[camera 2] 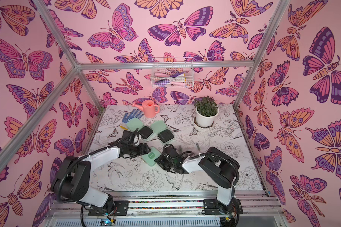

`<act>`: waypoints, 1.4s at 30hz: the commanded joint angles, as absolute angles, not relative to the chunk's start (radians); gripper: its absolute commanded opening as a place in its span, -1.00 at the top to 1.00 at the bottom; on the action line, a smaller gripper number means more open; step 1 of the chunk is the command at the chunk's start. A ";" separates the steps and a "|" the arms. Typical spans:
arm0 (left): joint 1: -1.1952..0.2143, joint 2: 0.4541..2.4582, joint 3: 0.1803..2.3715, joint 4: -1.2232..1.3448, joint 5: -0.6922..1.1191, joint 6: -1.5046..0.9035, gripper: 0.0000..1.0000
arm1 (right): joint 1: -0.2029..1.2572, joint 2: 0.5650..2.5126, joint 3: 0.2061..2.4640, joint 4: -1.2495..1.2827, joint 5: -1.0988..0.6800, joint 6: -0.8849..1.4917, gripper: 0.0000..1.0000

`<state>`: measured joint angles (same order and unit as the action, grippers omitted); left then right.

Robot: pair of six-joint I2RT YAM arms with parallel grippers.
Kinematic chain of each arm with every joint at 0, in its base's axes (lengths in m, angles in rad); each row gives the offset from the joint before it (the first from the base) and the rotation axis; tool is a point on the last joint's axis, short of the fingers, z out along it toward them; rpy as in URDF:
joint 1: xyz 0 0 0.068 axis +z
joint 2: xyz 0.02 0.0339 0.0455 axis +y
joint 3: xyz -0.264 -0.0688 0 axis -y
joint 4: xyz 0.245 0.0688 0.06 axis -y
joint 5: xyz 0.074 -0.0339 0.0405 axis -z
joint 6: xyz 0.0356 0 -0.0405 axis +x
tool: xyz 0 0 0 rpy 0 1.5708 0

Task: Organize nail clipper sets
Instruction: Close the storage box at the center of the board.

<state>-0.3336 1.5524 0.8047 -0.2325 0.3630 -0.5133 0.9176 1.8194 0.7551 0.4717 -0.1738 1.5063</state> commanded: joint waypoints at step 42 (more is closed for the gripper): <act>-0.383 1.535 0.716 -0.239 0.286 -0.488 -0.36 | 0.914 1.788 0.888 0.147 -0.143 1.338 0.41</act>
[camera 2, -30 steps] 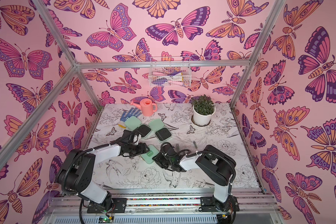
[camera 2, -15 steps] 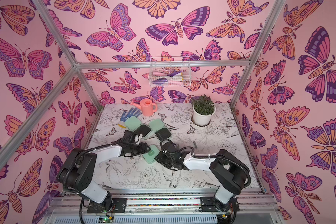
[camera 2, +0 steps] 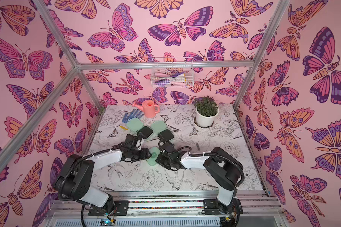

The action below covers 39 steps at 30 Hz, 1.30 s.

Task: Organize nail clipper sets
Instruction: Close the storage box at the center of the board.

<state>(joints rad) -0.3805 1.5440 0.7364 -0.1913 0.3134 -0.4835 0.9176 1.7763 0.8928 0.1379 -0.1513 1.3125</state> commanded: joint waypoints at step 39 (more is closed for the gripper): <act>-0.397 1.628 0.729 -0.235 0.268 -0.495 -0.40 | 0.907 1.785 0.874 0.237 -0.185 1.396 0.28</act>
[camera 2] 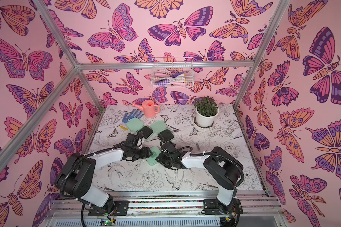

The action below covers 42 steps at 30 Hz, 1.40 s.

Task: Organize nail clipper sets
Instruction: Close the storage box at the center of the board, then move the storage box to the center of the board.

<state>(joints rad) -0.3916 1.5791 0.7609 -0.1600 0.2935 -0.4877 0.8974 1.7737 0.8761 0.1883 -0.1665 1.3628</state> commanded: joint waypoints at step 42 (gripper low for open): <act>-0.399 1.592 0.669 -0.245 0.264 -0.540 -0.39 | 0.769 1.949 0.981 0.116 -0.208 1.203 0.50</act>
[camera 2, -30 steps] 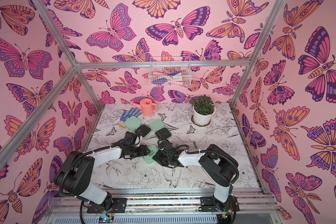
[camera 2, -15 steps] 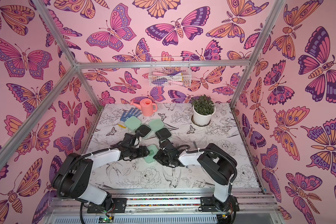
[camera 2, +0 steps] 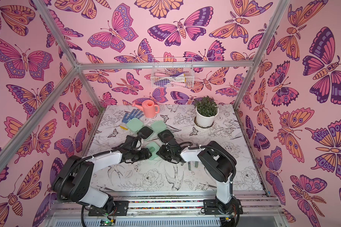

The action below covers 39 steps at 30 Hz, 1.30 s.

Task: Organize nail clipper sets
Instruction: Move the storage box to the center of the board, then close the storage box at the center of the board.

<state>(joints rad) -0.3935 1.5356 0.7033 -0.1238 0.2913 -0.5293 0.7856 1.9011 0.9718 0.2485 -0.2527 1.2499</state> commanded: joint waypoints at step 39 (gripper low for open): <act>-0.399 1.655 0.671 -0.245 0.245 -0.557 -0.38 | 0.815 1.926 1.044 0.174 -0.290 1.261 0.29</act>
<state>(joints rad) -0.3935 1.5787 0.7353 -0.1013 0.2913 -0.5438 0.8078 1.9034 1.0115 0.1616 -0.2935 1.2362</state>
